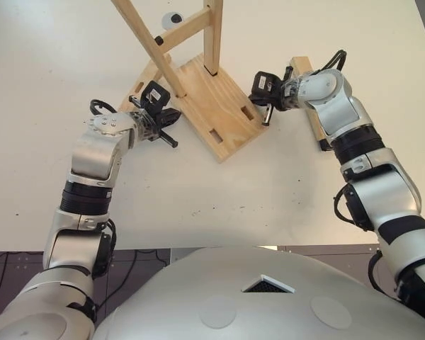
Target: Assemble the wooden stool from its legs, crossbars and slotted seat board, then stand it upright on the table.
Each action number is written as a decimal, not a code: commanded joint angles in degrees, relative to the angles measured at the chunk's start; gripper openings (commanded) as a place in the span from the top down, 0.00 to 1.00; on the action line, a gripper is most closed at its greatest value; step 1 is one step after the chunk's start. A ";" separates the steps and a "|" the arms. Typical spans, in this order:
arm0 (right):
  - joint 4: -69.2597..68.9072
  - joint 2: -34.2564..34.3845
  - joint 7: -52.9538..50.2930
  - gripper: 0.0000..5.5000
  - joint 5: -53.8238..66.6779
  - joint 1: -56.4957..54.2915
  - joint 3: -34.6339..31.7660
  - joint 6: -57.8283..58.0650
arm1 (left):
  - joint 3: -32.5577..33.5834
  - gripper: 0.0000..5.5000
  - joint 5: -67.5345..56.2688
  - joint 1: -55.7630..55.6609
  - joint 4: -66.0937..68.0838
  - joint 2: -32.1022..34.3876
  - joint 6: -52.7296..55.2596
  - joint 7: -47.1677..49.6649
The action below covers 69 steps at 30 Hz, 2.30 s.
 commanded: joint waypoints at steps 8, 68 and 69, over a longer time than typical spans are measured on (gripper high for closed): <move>-12.94 1.92 1.52 1.00 2.63 4.20 -0.48 11.35 | -1.93 0.99 -0.57 0.12 0.27 -4.24 -0.28 0.15; -12.62 -14.77 -20.79 0.71 16.38 22.55 -27.82 31.46 | 16.73 1.00 -1.54 -4.98 0.53 -7.58 -16.95 13.97; -12.43 -14.58 -21.01 0.73 16.42 22.58 -27.78 31.30 | 16.75 1.00 -1.49 -4.98 0.59 -7.58 -17.02 14.10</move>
